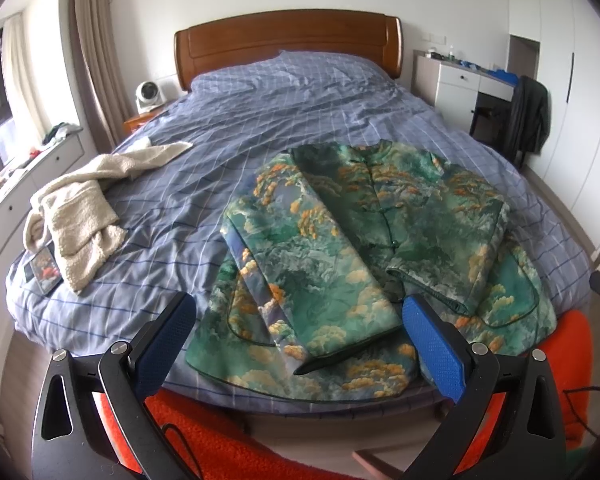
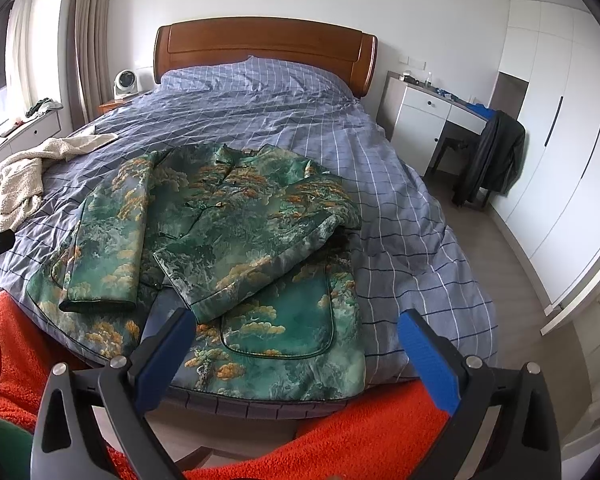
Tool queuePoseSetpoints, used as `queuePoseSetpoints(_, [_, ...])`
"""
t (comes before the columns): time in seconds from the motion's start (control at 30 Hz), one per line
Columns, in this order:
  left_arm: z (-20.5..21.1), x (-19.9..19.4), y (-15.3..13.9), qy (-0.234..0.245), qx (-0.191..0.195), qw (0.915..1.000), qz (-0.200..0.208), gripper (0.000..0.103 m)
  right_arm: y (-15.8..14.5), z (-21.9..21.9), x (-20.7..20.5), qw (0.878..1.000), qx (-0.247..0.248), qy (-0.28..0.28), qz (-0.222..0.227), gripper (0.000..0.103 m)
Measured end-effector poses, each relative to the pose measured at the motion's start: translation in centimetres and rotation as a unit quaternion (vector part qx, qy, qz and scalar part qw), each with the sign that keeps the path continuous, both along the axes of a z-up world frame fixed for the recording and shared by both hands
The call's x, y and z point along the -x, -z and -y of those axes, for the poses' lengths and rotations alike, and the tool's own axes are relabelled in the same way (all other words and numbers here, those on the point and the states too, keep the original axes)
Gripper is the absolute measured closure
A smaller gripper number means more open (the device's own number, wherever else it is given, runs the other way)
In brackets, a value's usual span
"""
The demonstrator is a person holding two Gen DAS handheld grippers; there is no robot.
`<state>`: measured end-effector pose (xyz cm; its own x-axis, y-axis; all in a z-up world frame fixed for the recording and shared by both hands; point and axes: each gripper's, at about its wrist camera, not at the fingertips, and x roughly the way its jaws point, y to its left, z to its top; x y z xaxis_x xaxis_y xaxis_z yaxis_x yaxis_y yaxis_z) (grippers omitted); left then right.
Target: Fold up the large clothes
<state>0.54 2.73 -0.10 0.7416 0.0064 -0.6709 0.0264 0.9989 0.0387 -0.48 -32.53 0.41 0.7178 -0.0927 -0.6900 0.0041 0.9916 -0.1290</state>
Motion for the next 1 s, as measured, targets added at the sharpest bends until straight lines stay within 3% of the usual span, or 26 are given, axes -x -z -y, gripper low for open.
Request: queuePoseSetpoints(1.0, [-0.5, 0.4, 1.2, 0.0, -0.006, 0.9999, -0.008, 0.0, 1.3, -0.4, -1.1, 0.999, 0.029, 0.008, -0.036, 0.0])
